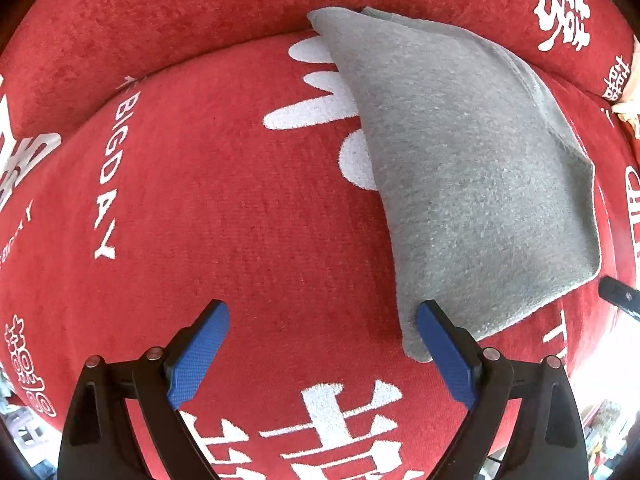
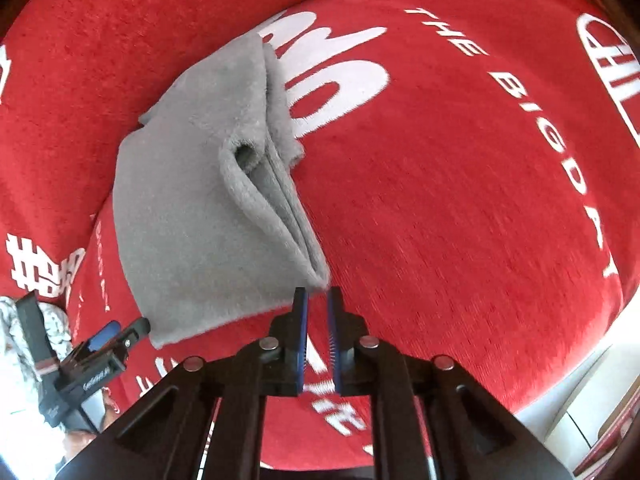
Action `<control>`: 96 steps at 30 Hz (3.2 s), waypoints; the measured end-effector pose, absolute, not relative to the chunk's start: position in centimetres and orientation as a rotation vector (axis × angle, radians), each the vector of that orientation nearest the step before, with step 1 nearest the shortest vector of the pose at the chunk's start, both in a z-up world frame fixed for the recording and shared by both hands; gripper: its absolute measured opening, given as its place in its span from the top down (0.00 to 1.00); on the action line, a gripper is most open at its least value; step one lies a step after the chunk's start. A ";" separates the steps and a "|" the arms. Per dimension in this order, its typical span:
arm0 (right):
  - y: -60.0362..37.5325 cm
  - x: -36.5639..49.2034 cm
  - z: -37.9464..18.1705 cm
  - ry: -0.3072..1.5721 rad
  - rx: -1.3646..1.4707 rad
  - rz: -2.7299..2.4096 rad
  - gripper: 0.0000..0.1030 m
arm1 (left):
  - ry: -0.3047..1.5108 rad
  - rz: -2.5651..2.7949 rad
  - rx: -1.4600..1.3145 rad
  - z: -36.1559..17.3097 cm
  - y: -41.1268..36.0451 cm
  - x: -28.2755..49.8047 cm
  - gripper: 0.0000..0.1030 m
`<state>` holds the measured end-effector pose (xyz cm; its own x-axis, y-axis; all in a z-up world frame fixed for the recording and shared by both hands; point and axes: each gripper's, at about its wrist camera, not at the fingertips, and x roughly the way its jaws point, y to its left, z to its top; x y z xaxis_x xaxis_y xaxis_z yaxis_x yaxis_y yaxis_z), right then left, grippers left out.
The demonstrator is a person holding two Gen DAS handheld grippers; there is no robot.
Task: Fold small clothes
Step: 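Release the folded sweater and lift both tools away, then grasp the folded grey sweater edge with both tools and lift it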
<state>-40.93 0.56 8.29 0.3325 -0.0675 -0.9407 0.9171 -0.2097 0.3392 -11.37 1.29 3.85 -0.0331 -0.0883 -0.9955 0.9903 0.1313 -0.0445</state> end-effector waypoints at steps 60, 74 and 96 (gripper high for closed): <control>-15.7 -41.3 -0.1 0.567 1.709 -0.520 0.24 | 1.633 -1.258 0.681 0.2 -12.7 -8.5 0.00; -14.8 -38.4 0.6 0.517 1.733 -0.509 0.70 | 1.568 -1.326 0.679 2.7 -12.6 -10.4 0.50; -4.4 -28.6 5.2 0.466 1.768 -0.285 0.70 | 1.545 -1.278 0.655 8.3 0.3 -2.3 0.59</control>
<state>-28.59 -4.40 5.17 0.8889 0.1591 -0.4297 0.4549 -0.1947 0.8690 -2.30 0.31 8.35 -0.3669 -0.1759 -0.9135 0.8642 0.2991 -0.4046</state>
